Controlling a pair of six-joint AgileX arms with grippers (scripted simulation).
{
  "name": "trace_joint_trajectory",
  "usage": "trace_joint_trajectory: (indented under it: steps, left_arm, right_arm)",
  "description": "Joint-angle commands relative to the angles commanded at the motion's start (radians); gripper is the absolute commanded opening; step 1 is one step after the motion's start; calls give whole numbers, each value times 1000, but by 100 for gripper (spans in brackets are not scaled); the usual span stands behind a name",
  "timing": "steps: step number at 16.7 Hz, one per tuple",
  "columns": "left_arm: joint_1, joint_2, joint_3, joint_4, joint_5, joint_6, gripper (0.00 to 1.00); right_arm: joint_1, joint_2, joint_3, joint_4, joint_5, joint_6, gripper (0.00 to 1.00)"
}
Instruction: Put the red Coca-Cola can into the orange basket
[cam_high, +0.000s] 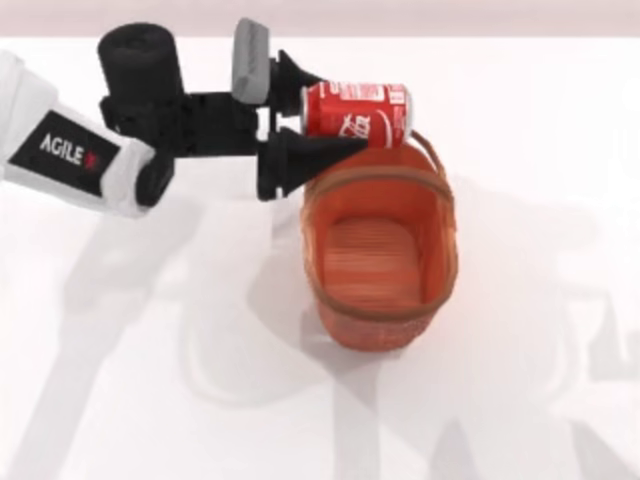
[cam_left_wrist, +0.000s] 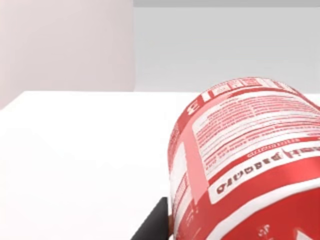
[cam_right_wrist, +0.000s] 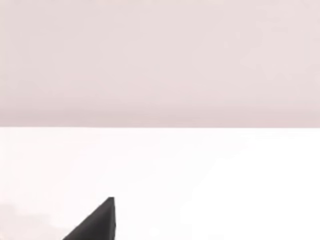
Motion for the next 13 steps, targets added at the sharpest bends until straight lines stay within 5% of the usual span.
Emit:
trace_joint_trajectory:
  steps: [13]
  left_arm:
    - [0,0,0,0,0,0,98]
  right_arm:
    - [0,0,0,0,0,0,100]
